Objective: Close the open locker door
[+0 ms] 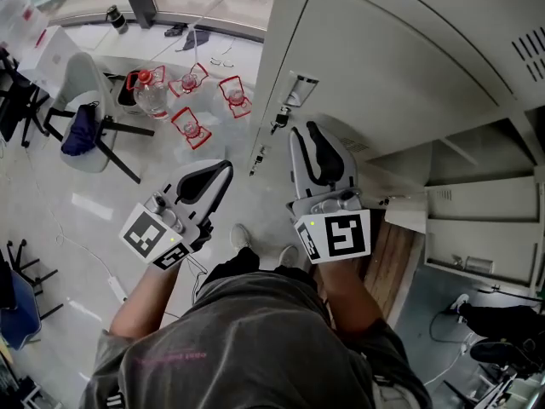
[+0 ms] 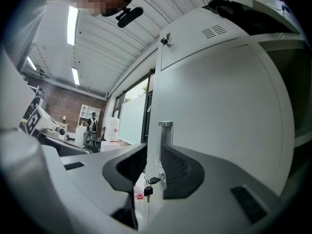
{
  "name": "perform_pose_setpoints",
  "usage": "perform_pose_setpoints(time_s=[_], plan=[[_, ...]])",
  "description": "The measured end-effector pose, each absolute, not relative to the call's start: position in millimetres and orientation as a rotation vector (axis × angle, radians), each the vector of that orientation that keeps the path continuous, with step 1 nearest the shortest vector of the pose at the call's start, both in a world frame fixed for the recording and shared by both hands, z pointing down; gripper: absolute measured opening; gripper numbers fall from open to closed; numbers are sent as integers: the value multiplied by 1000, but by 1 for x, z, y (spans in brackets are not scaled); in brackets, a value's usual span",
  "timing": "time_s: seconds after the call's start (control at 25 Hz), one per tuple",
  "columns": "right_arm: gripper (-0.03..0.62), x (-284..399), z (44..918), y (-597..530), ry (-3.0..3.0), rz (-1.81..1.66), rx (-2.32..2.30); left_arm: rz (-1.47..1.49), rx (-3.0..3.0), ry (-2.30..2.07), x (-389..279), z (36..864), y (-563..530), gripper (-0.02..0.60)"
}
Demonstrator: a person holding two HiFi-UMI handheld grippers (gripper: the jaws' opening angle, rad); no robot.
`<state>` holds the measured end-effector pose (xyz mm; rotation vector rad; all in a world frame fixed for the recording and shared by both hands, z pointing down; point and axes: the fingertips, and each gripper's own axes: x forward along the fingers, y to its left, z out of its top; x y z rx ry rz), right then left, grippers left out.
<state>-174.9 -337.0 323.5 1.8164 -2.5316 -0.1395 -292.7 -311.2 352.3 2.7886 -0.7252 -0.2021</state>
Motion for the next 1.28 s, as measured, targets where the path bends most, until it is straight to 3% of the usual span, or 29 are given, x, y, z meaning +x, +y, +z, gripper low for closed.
perform_pose_setpoints(time_s=[0.36, 1.28], plan=[[95, -113, 313, -256, -2535, -144, 1875, -213, 2851, -609, -224, 339, -255, 14], [95, 136, 297, -11, -2422, -124, 2113, -181, 2971, -382, 20, 302, -49, 14]])
